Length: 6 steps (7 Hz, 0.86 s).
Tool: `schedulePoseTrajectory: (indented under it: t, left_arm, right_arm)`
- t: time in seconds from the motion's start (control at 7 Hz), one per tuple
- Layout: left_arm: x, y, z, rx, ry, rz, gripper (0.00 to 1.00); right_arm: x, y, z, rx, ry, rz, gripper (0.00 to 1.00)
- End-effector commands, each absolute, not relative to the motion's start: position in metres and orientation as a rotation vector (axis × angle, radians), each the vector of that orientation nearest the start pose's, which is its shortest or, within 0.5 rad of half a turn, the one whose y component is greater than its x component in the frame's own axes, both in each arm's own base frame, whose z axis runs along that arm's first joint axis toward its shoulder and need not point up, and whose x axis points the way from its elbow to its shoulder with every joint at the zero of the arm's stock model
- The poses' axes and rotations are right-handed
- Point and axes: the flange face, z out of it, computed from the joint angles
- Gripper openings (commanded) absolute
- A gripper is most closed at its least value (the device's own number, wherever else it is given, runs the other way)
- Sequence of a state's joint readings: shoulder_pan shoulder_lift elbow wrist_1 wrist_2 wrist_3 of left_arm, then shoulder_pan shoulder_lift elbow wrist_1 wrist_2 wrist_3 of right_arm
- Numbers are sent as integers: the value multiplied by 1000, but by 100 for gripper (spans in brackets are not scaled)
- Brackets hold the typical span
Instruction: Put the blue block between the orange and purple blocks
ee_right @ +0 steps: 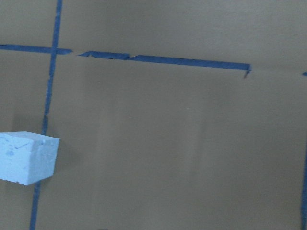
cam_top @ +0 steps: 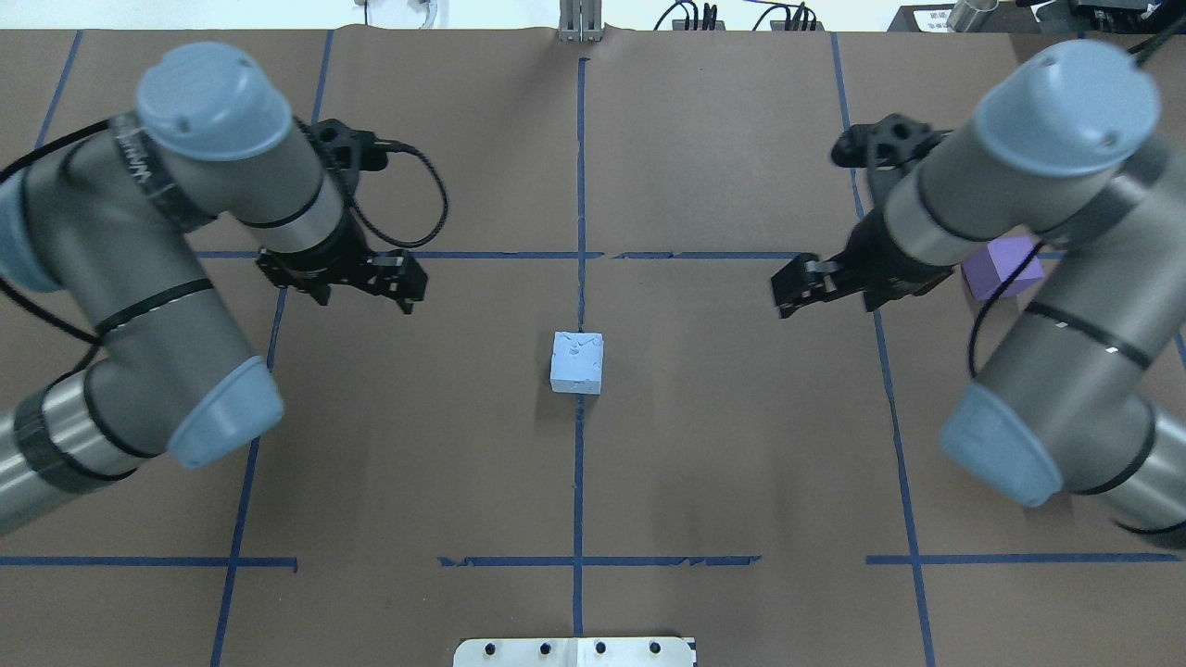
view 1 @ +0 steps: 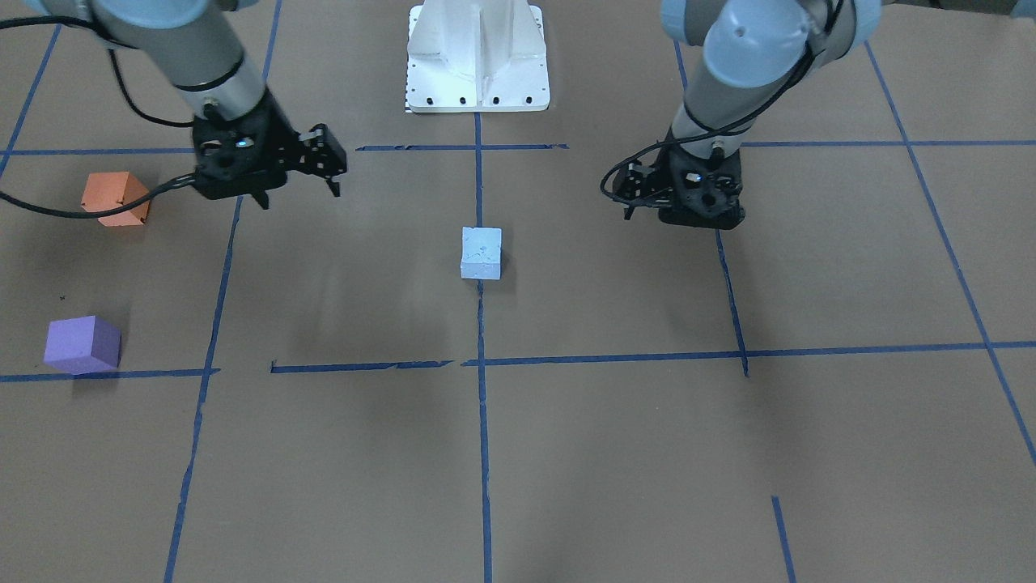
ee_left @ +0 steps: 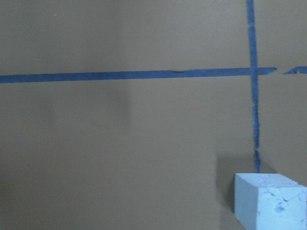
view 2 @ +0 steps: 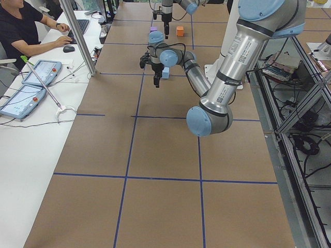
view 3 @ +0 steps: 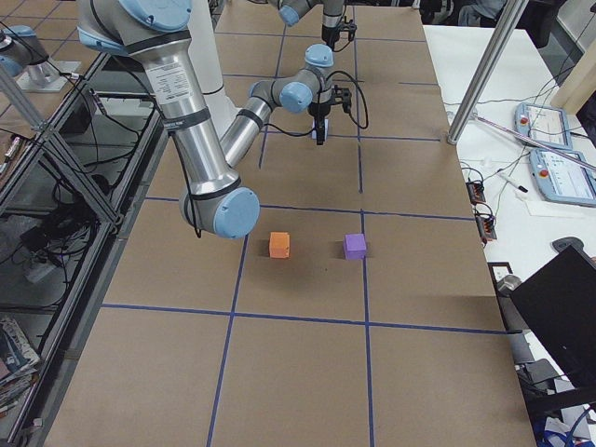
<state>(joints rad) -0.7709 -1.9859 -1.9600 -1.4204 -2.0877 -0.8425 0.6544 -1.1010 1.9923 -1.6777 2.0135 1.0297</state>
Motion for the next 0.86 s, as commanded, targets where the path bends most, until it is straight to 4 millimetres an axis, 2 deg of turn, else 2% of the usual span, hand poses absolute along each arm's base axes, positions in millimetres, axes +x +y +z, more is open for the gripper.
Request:
schedulePoseTrajectory:
  t: [0.0,0.14,0.29,0.43,0.57,0.71]
  left_arm:
    - [299,-438,333,41,753,98,100]
    - [278,-435,342,42,743,69,100]
    - [272,-437,344,45,737,53,100]
    - [267,-435,348,45,732,44,100]
    - [266,-435,348,38,732,31,100]
    - [263,-434,345,42,739,29,100]
  right_arm:
    - [-502,-420,186,47,-852,-62,100]
    - [-527,-427,185,89,-822,-51,100]
    - [-545,-435,193,108,-841,-46,99]
    - [-560,-441,190,90,-871,14,99]
    - [-590,-451,176,71,-861,49,99]
    - [-601,-451,169,63,-856,62,99]
